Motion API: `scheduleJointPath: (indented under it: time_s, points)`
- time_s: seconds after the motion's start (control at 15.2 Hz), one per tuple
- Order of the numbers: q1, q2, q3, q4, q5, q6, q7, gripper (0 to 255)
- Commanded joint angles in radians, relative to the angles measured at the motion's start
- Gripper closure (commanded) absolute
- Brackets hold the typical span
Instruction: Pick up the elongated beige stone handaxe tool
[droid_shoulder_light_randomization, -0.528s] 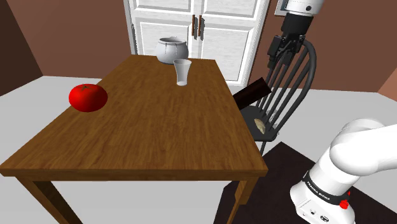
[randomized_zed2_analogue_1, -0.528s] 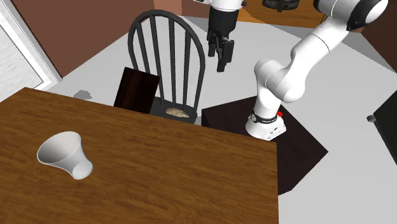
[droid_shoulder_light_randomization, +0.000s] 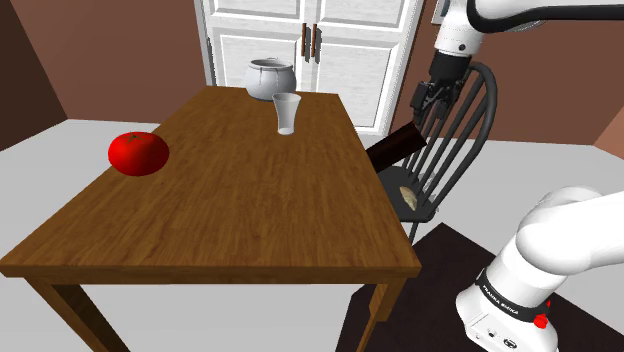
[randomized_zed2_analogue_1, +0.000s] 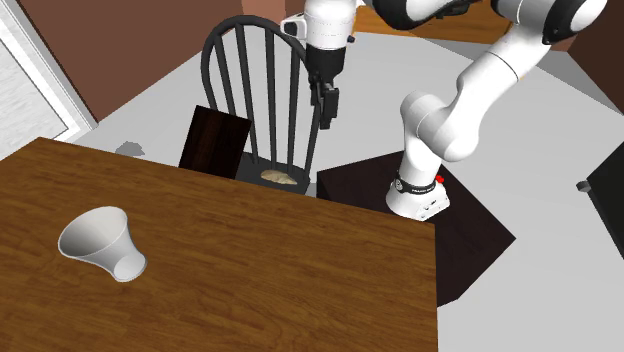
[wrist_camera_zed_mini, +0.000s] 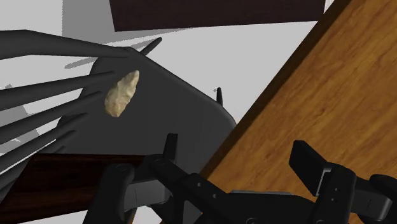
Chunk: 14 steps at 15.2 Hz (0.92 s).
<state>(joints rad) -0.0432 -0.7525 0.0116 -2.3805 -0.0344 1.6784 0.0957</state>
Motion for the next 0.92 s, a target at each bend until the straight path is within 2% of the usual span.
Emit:
scheduleJointPath:
  time_s: [0.0,0.46,0.86]
  points:
    - [-0.013,0.036,-0.016,-0.039,-0.016,0.070,-0.007,0]
    - [-0.064,0.182,-0.076,-0.119,-0.069,0.272,-0.032,0]
    - [-0.108,0.351,-0.128,-0.141,-0.109,0.446,-0.049,0]
